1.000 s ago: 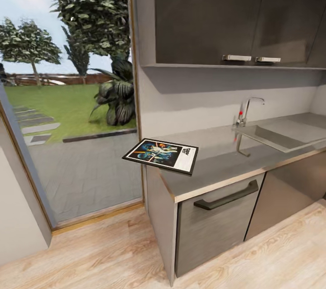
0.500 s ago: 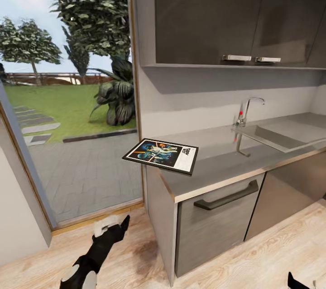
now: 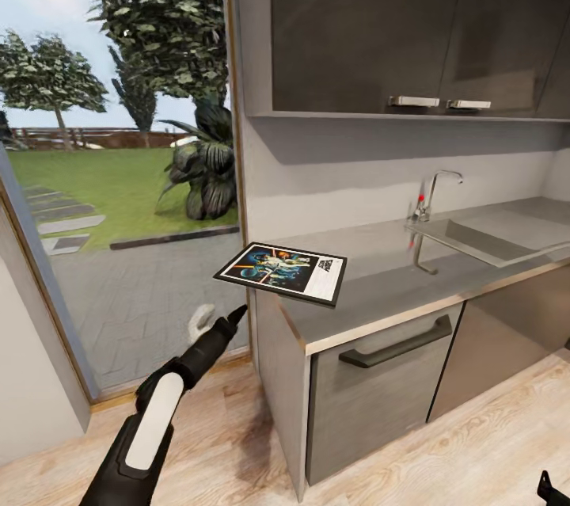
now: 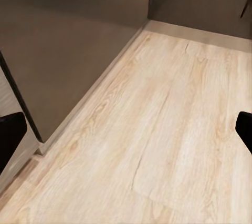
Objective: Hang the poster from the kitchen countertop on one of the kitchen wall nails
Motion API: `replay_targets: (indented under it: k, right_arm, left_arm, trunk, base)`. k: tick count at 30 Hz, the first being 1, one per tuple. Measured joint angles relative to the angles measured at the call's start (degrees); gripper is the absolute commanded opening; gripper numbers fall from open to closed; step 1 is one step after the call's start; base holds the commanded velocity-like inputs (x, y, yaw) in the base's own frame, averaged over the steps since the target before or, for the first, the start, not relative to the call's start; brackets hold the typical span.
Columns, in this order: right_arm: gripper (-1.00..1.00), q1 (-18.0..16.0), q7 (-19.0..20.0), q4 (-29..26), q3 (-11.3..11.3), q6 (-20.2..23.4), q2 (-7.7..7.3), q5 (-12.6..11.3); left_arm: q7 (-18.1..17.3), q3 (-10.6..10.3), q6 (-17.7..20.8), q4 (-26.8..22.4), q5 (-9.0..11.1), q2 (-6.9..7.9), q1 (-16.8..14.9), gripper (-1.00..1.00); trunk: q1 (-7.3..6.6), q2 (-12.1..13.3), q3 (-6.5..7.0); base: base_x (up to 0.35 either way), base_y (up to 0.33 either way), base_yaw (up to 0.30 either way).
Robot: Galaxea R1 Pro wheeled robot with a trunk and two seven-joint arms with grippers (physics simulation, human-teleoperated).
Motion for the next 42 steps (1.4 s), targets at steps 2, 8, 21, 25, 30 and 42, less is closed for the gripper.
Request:
replay_targets:
  k: [2,8,21,25,30,42]
  right_arm:
    - [1.00,0.0,0.0,-0.1,-0.1,-0.1,0.00,0.0]
    - [1.00,0.0,0.0,-0.2,-0.3,-0.2,0.06,0.1]
    - [1.00,0.3,0.1,-0.2,-0.3,-0.2,0.09,0.3]
    - [1.00,0.4,0.2,-0.2,-0.3,-0.3,0.10,0.4]
    - [1.00,0.4,0.1,-0.2,-0.3,-0.3,0.10,0.4]
    - [1.00,0.4,0.1,-0.2,-0.3,-0.3,0.10,0.4]
  left_arm:
    - [-0.1,0.0,0.0,0.5,4.7,0.00,-0.6,1.00]
    - [-2.7,0.3,-3.7,2.7,21.5,0.15,-1.7,1.00]
    - [-17.6,0.9,-5.0,13.3,24.1,0.17,-1.8,1.00]
    - [-17.7,1.1,-5.0,13.4,24.2,0.20,-1.8,1.00]
    - [-18.0,1.6,-5.0,13.3,24.2,0.27,-1.8,1.00]
    - [-18.0,2.6,-5.0,13.3,24.3,0.56,-1.8,1.00]
  trunk:
    - [0.00,0.0,0.00]
    - [0.00,0.0,0.00]
    - [-0.02,0.0,0.00]
    - [0.00,0.0,0.00]
    - [-0.02,0.0,0.00]
    - [-0.01,0.0,0.00]
  base:
    - [0.000,0.000,0.000]
    - [0.000,0.000,0.000]
    - [0.055,0.000,0.000]
    - [0.058,0.000,0.000]
    - [0.162,0.000,0.000]
    - [0.155,0.000,0.000]
